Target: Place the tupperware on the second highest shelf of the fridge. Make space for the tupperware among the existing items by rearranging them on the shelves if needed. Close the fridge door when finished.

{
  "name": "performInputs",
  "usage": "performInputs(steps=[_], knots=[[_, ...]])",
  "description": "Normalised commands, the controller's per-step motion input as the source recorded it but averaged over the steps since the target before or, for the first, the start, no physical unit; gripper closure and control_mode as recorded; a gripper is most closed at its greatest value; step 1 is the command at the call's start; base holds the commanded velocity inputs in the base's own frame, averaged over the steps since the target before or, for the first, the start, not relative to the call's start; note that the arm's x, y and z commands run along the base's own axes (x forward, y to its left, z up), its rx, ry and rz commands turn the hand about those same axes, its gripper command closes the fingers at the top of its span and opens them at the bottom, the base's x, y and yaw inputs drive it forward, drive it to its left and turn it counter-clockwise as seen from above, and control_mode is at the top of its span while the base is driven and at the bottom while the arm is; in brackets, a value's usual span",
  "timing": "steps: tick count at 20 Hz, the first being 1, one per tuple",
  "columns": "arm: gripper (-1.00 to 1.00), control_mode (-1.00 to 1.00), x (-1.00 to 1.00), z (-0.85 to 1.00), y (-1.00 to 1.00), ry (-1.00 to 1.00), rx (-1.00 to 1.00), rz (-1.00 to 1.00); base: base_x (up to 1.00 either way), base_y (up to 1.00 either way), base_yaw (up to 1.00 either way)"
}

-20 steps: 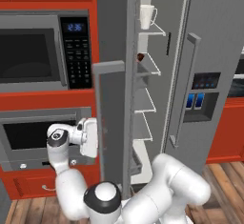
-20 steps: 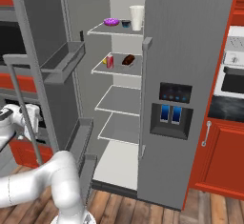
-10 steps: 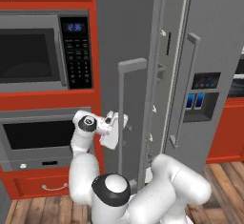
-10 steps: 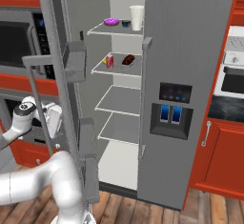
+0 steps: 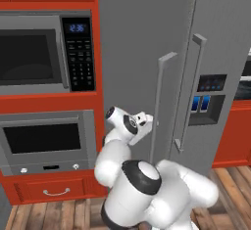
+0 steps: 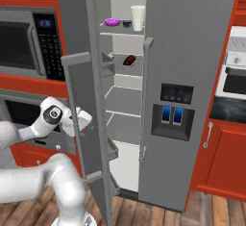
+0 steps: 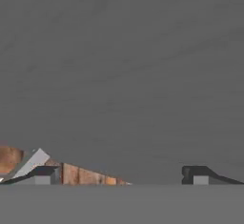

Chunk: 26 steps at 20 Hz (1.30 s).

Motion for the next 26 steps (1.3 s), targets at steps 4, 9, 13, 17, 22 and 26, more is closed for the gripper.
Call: performInputs(steps=[4, 9, 13, 17, 22, 26], knots=[[-1.0, -1.0, 0.22, -0.19, -0.94, -0.51, 0.28, 0.57, 0.0, 0.0, 0.0], [-1.0, -1.0, 0.67, -0.08, -0.64, -0.32, 0.13, 0.57, 0.0, 0.0, 0.0], [-1.0, -1.0, 0.93, 0.0, -0.33, -0.16, 0.04, 0.55, 0.0, 0.0, 0.0], [-1.0, -1.0, 0.89, 0.0, -0.17, -0.08, 0.0, 0.5, 0.0, 0.0, 0.0], [-1.0, -1.0, 0.87, -0.01, -0.08, -0.11, 0.0, 0.5, 0.0, 0.0, 0.0], [-1.0, -1.0, 0.96, 0.05, 0.0, -0.15, 0.0, 0.48, 0.0, 0.0, 0.0]])
